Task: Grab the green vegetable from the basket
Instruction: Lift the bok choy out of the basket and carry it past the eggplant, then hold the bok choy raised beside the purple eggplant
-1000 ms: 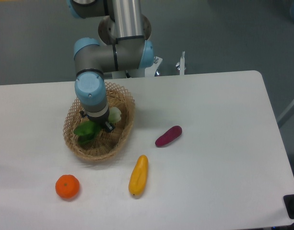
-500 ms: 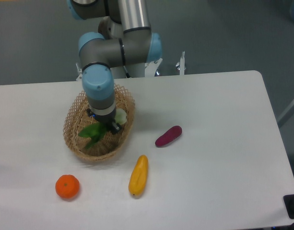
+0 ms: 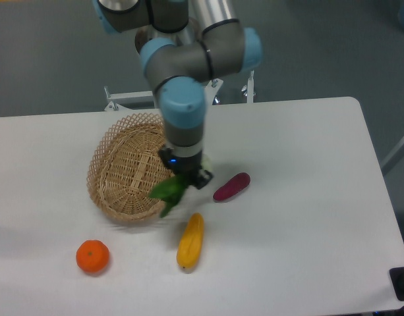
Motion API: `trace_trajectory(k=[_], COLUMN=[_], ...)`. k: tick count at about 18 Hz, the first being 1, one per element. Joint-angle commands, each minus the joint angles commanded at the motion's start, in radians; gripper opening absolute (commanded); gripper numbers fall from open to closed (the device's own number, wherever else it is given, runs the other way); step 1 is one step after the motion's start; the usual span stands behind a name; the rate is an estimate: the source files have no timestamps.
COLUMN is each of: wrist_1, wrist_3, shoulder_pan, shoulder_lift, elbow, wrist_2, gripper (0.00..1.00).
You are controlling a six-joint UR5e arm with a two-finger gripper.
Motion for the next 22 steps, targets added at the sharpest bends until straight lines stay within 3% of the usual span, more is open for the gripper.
trace_trajectory(k=[8,16,22], wrist_1=[0.008,-0.005,-0.141], wrist_3=[0.003,0.015,0.132], shoulder_pan=[0.129,0.187,0.197], shoulder_lift=[-0.078,-0.176,-0.225], elbow=[0.106,0.250,0.357], wrist_2=[-0.002,-0.023,-0.020], gripper=[0.15,0.15,0.15])
